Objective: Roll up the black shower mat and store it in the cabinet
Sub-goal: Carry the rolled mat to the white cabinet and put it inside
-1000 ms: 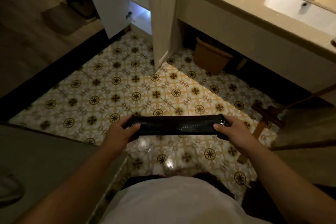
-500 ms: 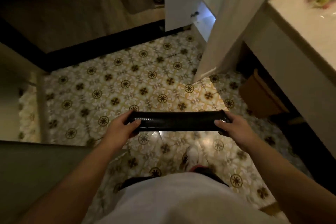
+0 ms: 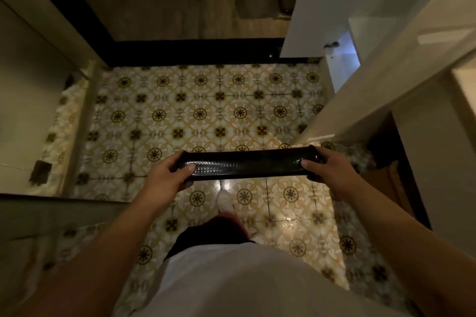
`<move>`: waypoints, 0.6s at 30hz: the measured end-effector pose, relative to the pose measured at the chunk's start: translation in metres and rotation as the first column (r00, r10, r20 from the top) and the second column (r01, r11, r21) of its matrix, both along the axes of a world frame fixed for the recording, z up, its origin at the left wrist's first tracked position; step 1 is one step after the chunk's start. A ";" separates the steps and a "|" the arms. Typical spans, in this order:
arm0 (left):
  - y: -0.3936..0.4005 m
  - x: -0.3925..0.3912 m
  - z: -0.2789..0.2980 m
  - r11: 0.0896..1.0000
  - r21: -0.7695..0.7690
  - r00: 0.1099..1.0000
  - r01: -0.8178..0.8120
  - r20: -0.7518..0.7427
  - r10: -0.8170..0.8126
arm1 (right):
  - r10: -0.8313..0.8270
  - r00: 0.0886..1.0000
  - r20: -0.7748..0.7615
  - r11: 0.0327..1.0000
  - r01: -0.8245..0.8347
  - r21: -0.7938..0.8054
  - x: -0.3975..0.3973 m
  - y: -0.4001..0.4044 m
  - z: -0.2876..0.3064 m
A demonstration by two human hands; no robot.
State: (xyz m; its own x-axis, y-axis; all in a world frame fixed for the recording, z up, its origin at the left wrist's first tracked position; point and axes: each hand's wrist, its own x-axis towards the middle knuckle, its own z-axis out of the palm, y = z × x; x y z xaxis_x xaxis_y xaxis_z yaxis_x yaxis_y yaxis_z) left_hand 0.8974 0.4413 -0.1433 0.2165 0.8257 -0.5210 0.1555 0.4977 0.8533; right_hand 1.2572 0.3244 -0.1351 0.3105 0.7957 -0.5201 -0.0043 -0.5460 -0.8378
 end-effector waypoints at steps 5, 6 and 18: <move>0.051 0.004 -0.004 1.000 0.021 1.000 0.001 0.020 -0.001 | 0.026 1.000 0.010 1.000 -0.026 0.005 0.009 0.058 -0.004; 0.063 0.005 -0.003 1.000 0.021 1.000 -0.006 0.022 0.006 | 0.035 0.999 0.002 0.999 -0.035 0.007 0.010 0.069 -0.004; 0.218 0.032 0.001 1.000 0.018 1.000 0.009 -0.002 -0.009 | 0.034 0.999 -0.010 0.999 -0.034 0.024 0.034 0.217 0.001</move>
State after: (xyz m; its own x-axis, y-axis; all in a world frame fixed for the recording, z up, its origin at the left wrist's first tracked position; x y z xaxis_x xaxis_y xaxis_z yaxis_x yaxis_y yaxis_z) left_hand 0.9291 0.6590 -0.1424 0.2228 0.8328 -0.5068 0.1620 0.4810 0.8616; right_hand 1.2908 0.5411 -0.1343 0.2778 0.8177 -0.5042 0.0046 -0.5260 -0.8505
